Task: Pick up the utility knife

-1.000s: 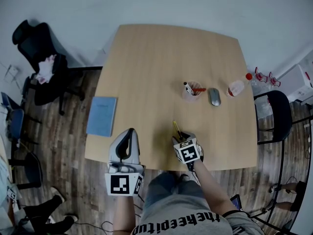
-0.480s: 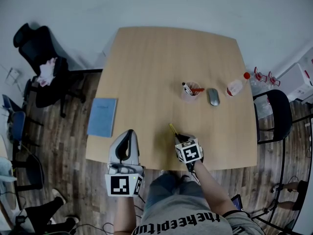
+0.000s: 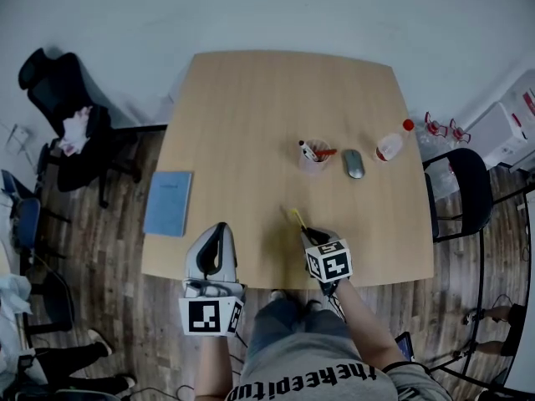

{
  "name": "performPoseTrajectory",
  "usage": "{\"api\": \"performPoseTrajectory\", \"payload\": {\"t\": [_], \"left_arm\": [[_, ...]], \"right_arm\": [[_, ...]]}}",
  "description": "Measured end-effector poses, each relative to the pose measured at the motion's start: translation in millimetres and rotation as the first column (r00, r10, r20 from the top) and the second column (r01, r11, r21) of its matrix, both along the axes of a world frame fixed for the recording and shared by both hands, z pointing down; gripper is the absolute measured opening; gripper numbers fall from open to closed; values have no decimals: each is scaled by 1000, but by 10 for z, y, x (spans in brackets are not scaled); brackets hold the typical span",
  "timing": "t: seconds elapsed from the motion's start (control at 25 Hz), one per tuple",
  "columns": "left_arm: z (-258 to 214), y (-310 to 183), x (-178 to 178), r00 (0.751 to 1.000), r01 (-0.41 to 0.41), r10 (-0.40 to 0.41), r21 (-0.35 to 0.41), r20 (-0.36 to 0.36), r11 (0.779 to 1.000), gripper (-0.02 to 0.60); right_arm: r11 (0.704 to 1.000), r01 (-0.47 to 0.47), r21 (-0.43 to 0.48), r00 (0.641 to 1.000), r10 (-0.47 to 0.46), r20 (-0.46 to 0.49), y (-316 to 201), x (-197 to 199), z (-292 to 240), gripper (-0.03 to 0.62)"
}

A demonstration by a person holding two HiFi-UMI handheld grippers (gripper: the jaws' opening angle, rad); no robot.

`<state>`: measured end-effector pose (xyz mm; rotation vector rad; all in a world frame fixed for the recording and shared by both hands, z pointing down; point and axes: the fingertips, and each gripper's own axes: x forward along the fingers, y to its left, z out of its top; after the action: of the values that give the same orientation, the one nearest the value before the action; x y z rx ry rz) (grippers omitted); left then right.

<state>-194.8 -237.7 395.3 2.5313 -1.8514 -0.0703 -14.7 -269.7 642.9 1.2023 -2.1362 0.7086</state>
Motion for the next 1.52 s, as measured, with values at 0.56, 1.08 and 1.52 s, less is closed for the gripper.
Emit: {"api": "performPoseTrajectory", "payload": {"t": [0.56,1.08,1.52], "left_arm": [[-67,125,341,1000,-31,31,10,3,999,20],[-151,266,573,999,-41,40,22,10,999,20],[-206,354,786,998,-55,54,37,16,998,20]], "right_arm": [[991,-52,127,992,36,124,119,280,-588,54],[975,-58,216,982,17,189,267,466,-1045,54],[946,-60,319,977,-9,212,373,661,-1388,55]]}}
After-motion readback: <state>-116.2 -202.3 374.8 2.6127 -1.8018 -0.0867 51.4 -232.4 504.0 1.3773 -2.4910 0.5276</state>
